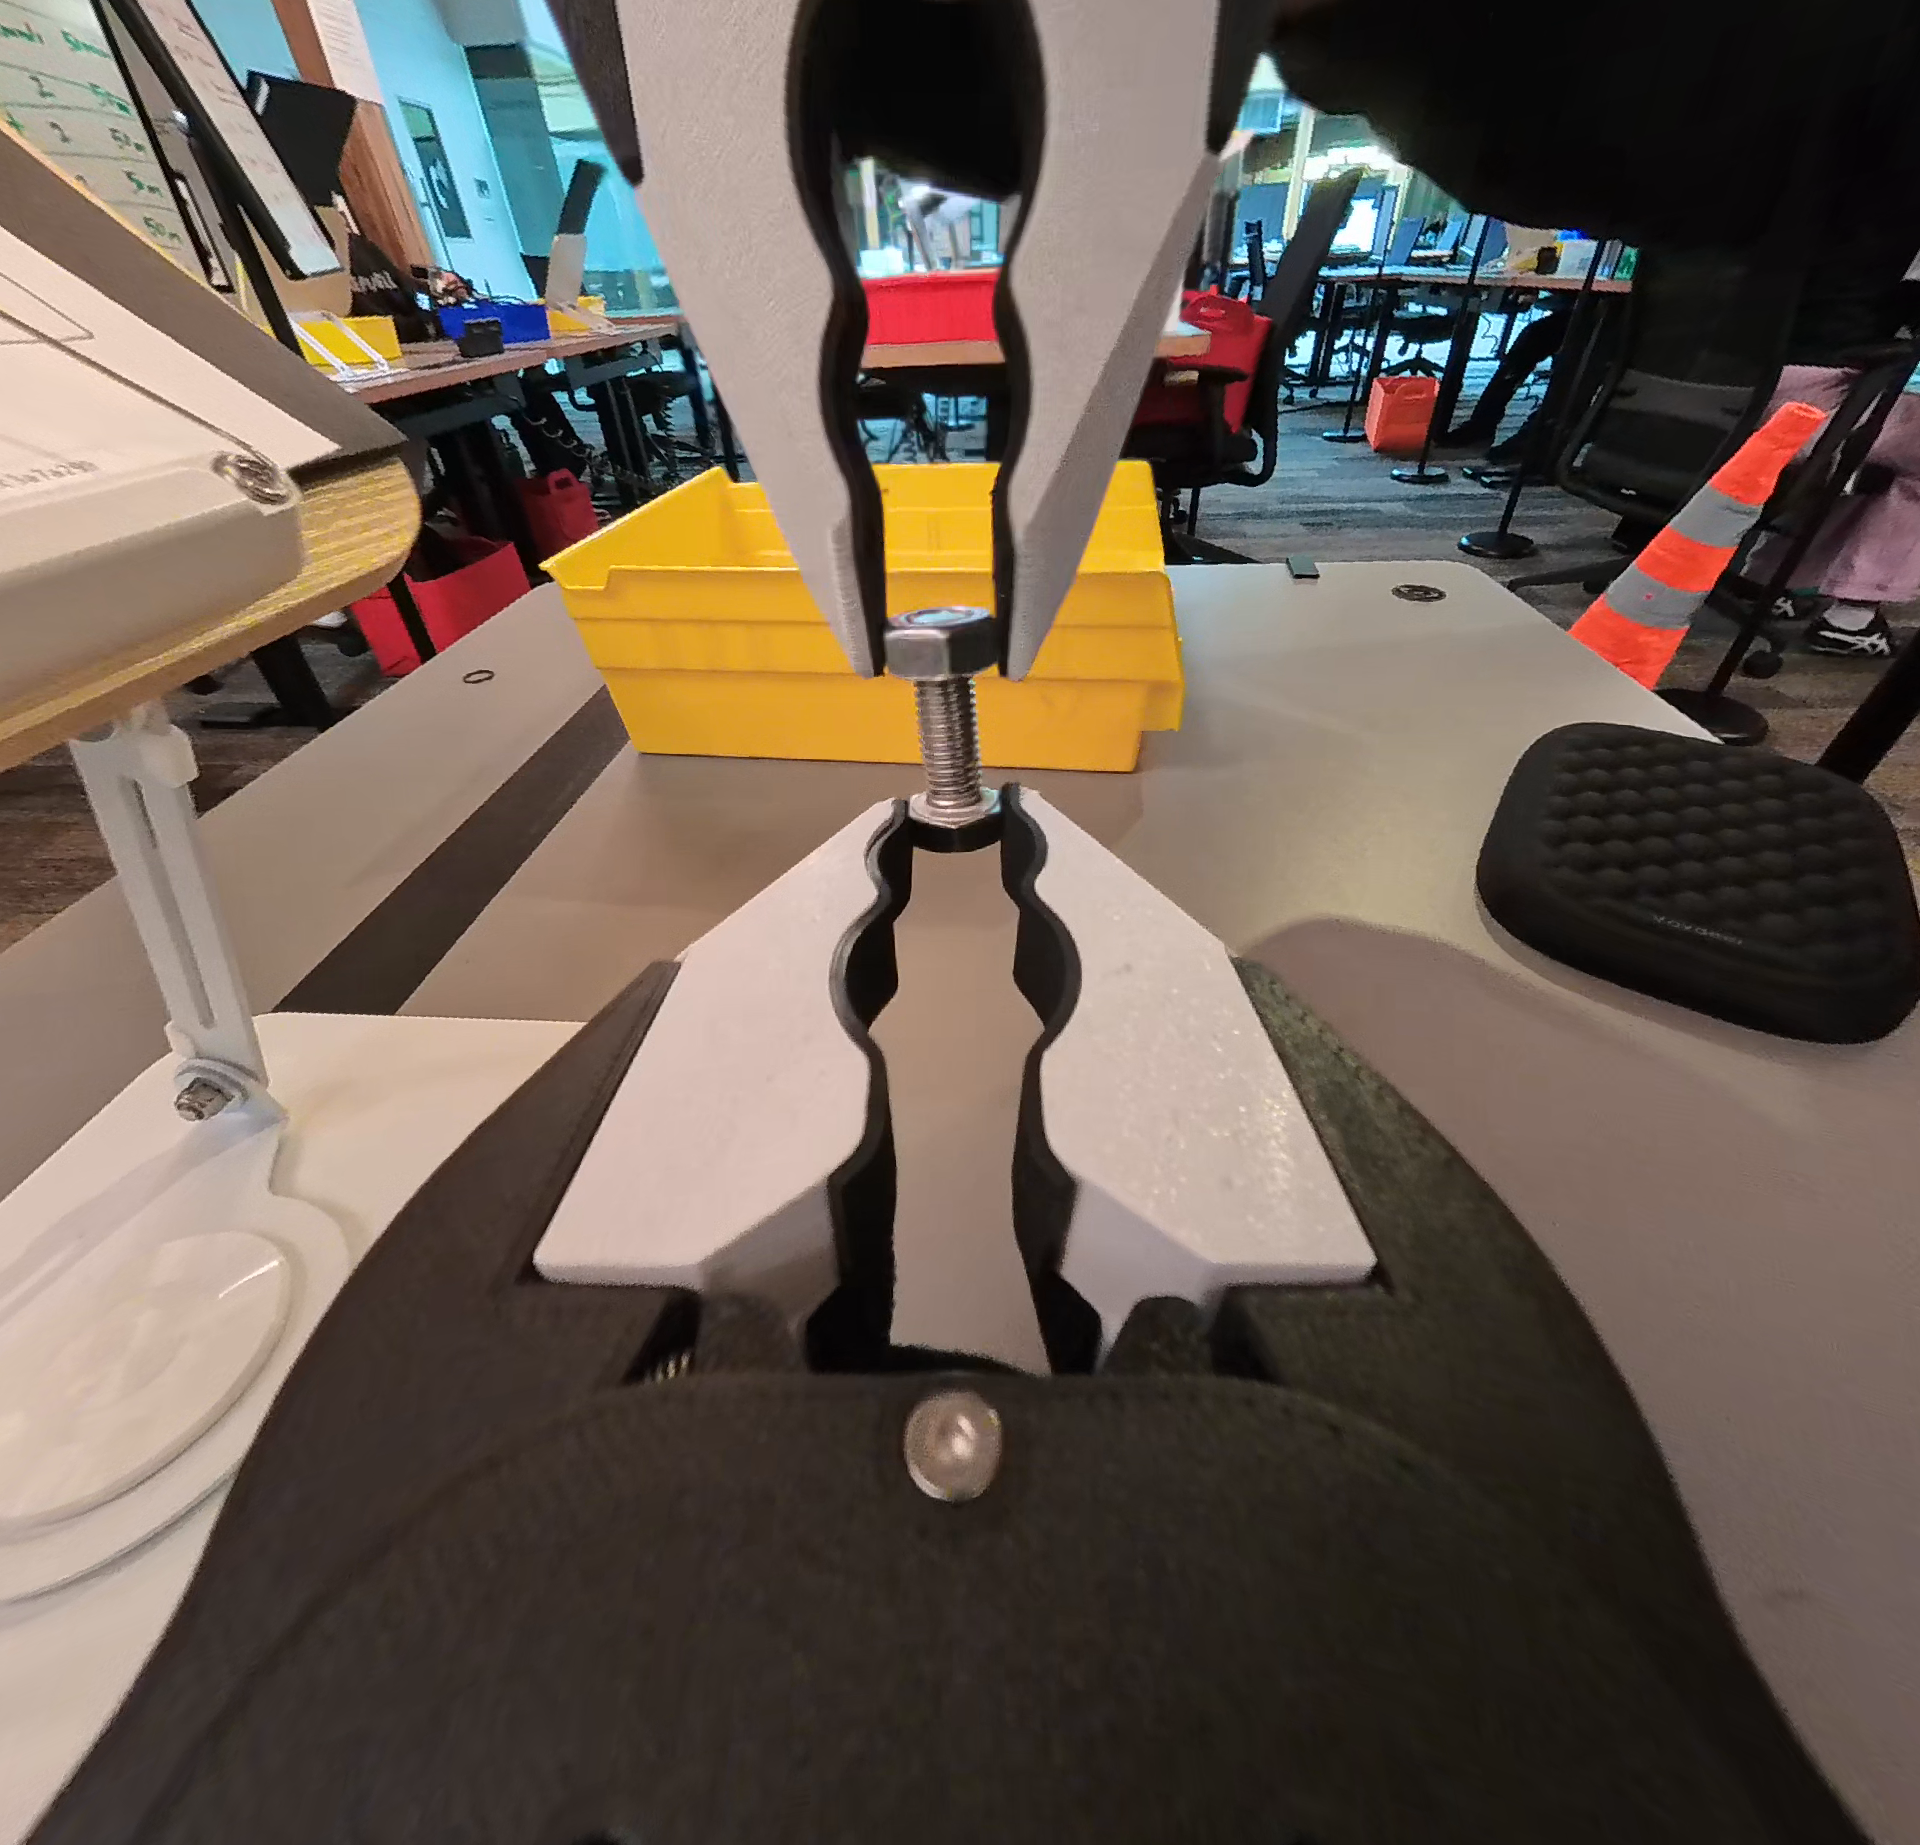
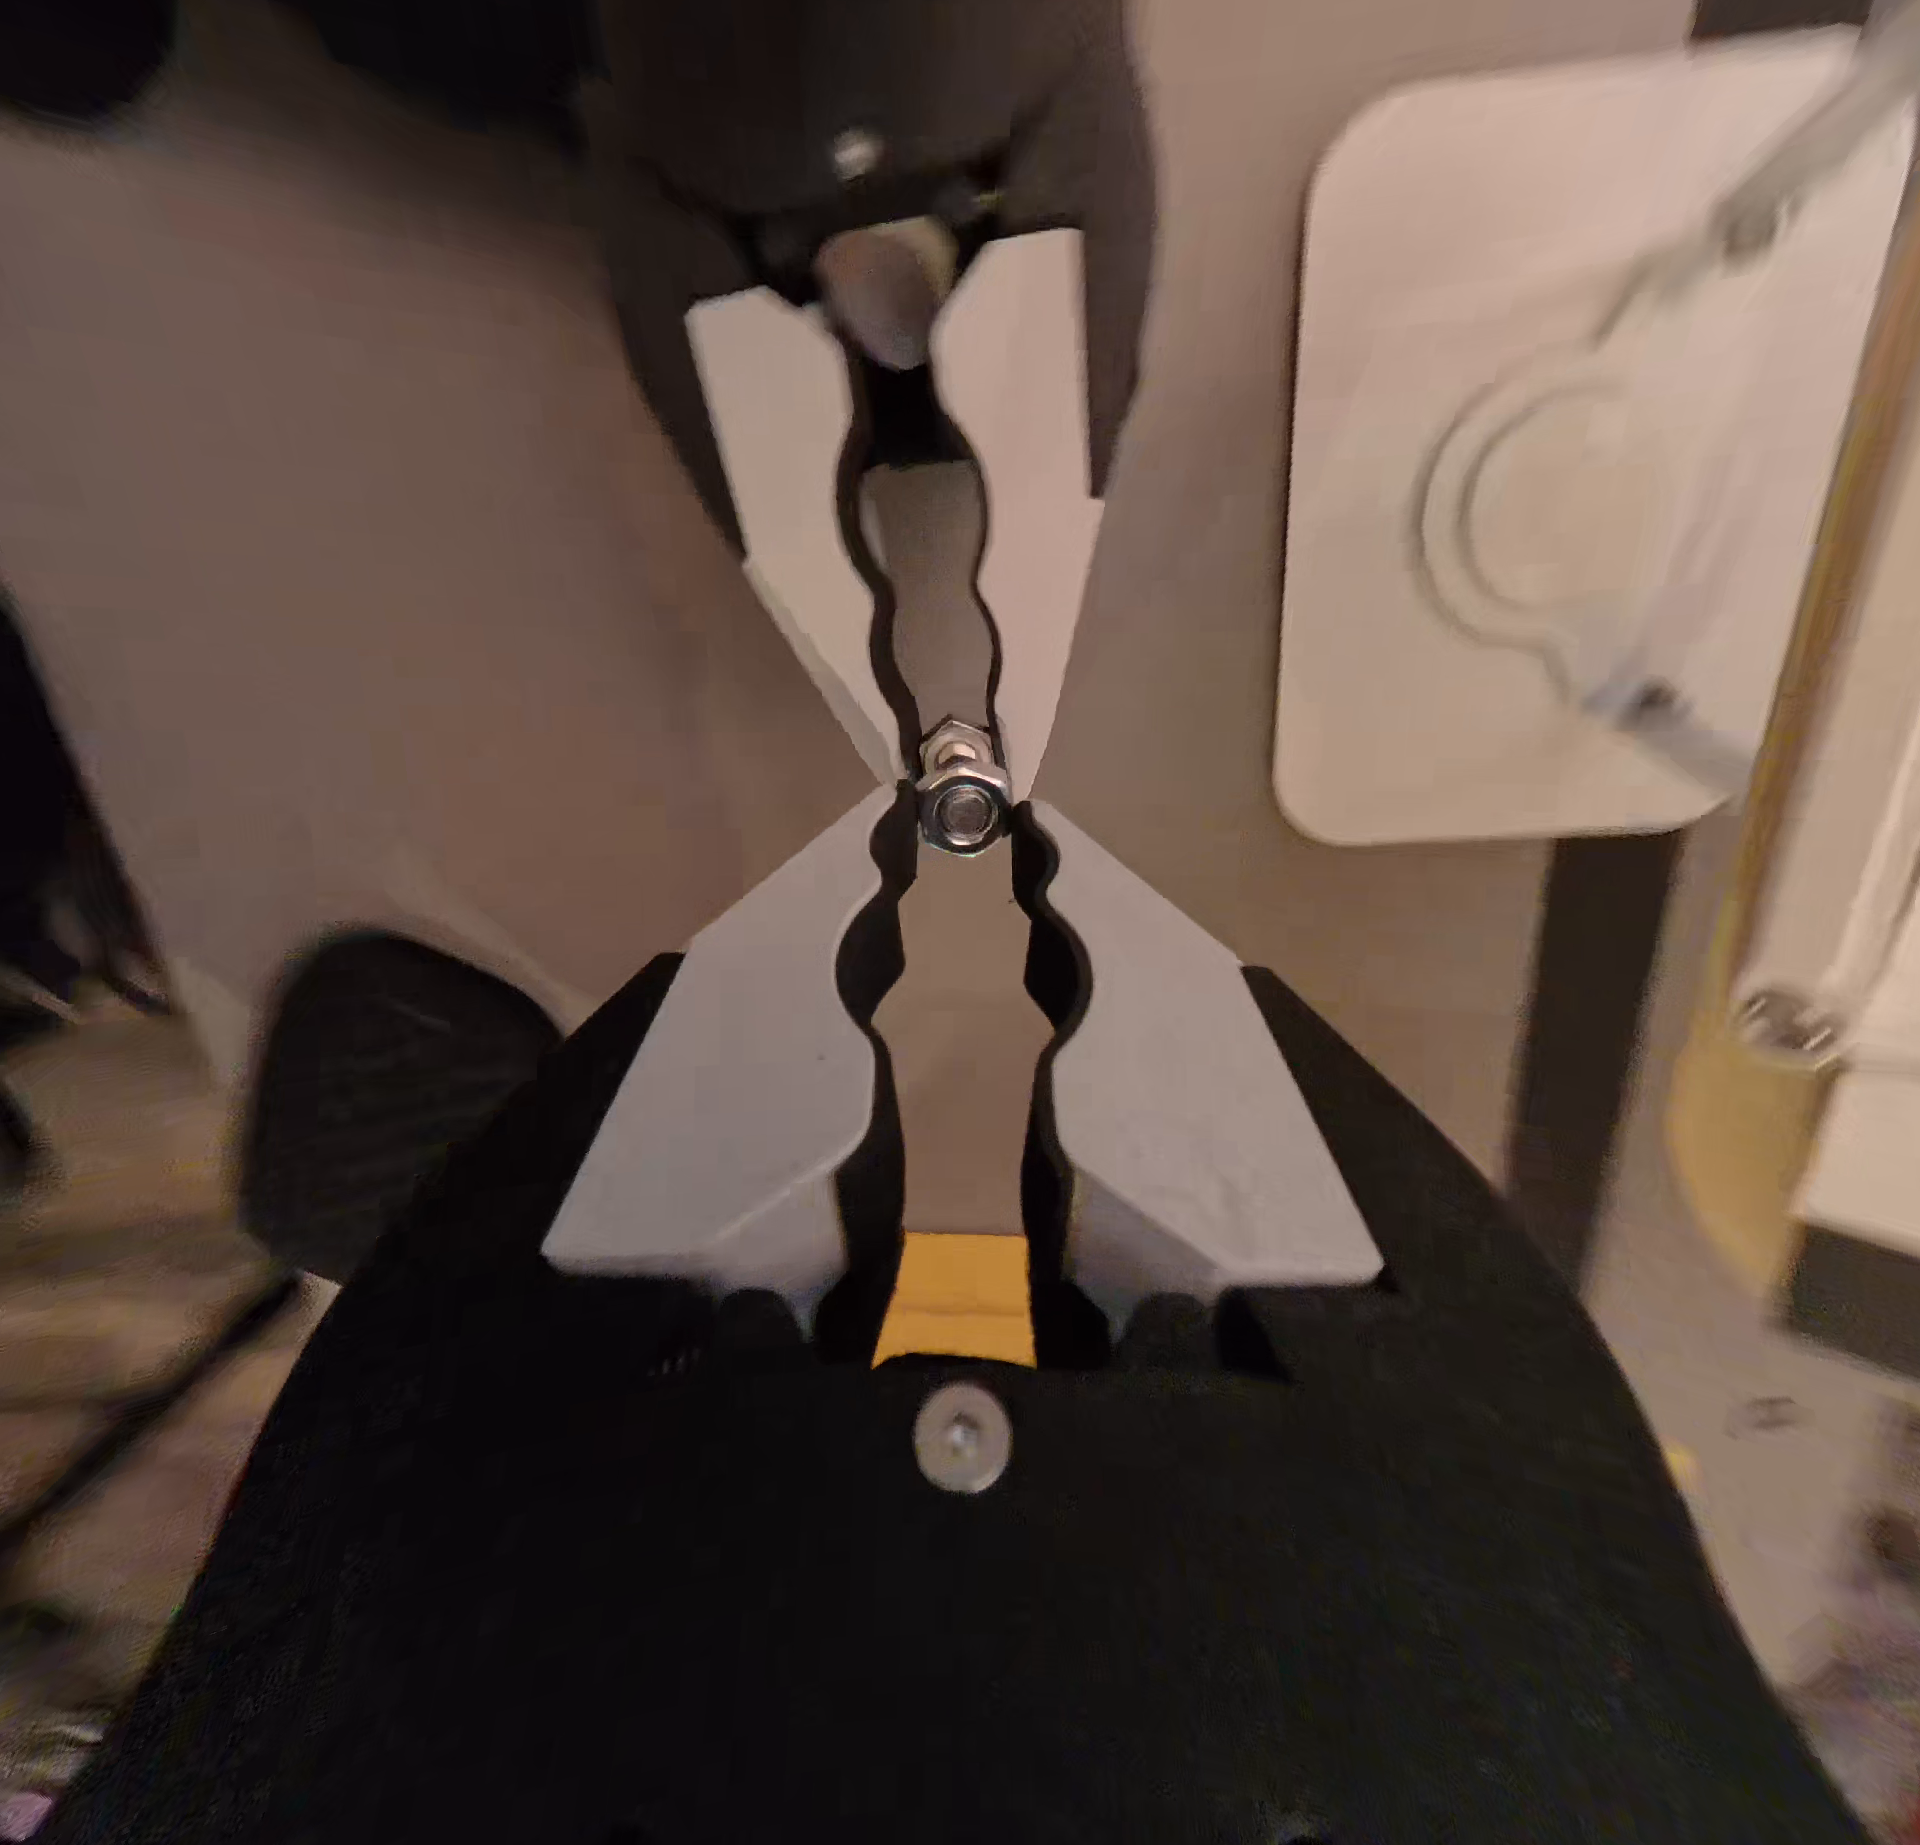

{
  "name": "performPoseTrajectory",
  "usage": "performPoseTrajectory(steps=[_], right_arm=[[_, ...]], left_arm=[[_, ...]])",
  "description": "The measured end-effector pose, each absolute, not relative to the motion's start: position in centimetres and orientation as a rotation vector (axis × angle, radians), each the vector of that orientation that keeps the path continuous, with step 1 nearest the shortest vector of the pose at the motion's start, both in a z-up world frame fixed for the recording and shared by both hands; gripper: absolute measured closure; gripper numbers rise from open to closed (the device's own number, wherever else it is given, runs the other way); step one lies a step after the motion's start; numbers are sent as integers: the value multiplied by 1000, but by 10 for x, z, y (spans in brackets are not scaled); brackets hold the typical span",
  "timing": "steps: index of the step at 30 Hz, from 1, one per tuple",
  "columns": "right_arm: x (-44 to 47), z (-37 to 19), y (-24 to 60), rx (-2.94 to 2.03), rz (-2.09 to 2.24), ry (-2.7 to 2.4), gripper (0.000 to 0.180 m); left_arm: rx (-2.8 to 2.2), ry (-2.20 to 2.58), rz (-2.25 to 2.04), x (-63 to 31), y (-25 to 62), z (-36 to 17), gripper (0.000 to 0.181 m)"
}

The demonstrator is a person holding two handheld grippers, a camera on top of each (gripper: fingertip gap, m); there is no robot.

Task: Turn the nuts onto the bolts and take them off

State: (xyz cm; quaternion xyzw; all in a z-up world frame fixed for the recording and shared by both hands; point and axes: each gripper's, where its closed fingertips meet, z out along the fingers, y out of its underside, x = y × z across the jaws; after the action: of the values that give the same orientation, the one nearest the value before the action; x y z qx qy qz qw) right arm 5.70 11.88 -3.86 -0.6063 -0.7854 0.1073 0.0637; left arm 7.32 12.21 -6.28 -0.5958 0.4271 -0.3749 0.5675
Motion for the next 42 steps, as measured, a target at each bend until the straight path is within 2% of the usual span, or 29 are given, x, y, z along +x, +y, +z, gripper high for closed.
performPoseTrajectory(steps=[2, 5, 9, 12, 18, 23, 29, 31, 35, 36, 42], right_arm=[[54, -39, 119, -2082, 416, -2173, 163], [55, -42, 116, -2147, 443, -2105, 163], [55, -36, 117, -1978, 403, -2206, 134], [54, -32, 120, -1705, 288, -2361, 137], [59, -41, 117, -1388, 141, -2593, 162], [58, -42, 118, -1462, 182, -2564, 162], [56, -46, 119, -2151, 434, -2133, 162], [58, -48, 116, -2184, 461, -2121, 152], [61, -45, 121, -2013, 379, -2244, 128], [61, -44, 122, -1911, 349, -2299, 128], [59, -36, 118, -1418, 225, -2547, 147]], left_arm=[[-1402, 993, -885, 71, 124, -62, 166], [-1409, 1007, -873, 71, 123, -66, 166], [-1392, 1013, -885, 75, 120, -62, 166], [-1393, 1008, -891, 75, 120, -62, 166], [-1389, 1010, -896, 75, 119, -61, 166], [-1391, 1005, -893, 73, 121, -61, 166], [-1408, 995, -881, 70, 124, -64, 166], [-1409, 1002, -881, 71, 124, -66, 166], [-1395, 1012, -891, 76, 120, -63, 166], [-1395, 1012, -892, 75, 120, -63, 166], [-1392, 1008, -901, 75, 120, -62, 166]])
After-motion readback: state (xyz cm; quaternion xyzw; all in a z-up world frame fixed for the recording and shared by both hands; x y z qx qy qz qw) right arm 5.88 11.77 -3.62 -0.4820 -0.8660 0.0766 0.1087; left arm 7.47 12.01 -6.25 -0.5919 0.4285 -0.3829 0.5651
